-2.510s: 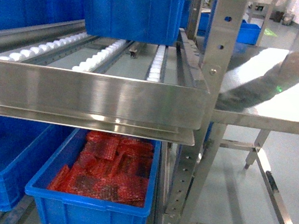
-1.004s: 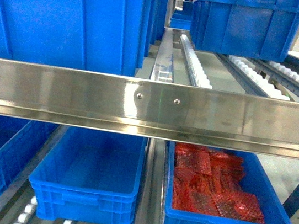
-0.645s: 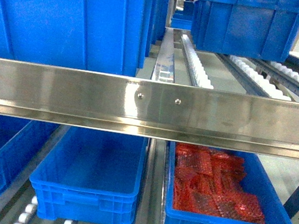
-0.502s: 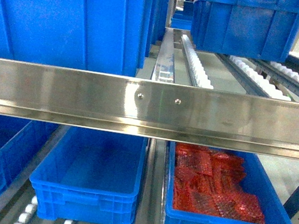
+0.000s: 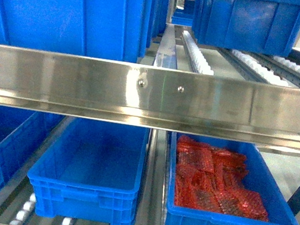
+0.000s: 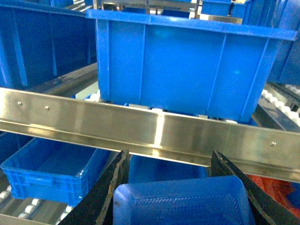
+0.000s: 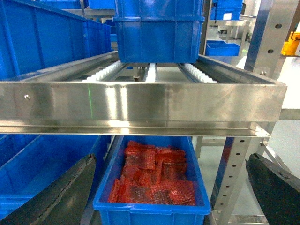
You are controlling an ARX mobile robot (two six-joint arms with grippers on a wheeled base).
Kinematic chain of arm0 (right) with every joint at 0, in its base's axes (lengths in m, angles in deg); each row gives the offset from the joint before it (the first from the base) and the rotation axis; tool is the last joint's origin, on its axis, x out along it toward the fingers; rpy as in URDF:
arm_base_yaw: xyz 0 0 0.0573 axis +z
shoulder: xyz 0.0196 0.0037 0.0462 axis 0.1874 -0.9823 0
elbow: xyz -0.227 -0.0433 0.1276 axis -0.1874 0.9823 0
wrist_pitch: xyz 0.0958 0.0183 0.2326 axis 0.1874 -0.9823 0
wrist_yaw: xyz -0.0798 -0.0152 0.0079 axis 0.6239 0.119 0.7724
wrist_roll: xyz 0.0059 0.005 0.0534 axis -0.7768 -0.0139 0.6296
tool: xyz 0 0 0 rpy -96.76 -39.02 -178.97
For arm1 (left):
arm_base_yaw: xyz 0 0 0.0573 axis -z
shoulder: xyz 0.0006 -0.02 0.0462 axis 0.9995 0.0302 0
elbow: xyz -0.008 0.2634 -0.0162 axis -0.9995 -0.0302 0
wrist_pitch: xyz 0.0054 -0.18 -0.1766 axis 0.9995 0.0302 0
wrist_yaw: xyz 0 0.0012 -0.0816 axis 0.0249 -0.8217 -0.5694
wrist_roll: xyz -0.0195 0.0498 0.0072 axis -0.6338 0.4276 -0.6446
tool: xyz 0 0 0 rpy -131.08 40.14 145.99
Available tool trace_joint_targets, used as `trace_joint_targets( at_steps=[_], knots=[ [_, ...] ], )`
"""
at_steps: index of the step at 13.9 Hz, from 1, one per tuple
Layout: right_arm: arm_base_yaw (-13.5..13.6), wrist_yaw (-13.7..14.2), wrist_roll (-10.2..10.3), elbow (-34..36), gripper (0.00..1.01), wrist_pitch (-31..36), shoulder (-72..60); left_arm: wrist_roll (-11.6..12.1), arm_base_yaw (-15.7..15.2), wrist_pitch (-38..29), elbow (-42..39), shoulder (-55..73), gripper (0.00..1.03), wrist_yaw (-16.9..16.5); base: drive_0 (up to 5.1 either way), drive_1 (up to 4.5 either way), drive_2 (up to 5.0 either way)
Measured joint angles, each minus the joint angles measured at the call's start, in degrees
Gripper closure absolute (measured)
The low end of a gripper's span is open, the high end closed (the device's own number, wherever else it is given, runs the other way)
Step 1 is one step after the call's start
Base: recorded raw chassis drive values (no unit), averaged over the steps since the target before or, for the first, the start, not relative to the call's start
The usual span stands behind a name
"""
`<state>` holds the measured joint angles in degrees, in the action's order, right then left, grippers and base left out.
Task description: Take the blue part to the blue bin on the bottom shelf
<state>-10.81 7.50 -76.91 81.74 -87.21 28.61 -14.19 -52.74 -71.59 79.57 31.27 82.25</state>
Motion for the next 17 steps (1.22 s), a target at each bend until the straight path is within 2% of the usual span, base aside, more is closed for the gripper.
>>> trace_joint_targets(
  at_steps=[17],
  knots=[
    [0.0, 0.1, 0.0, 0.0, 0.03, -0.2, 0.0, 0.0, 0.0, 0.2, 0.0, 0.0, 0.6, 0.0, 0.0, 0.0, 0.0]
  ],
)
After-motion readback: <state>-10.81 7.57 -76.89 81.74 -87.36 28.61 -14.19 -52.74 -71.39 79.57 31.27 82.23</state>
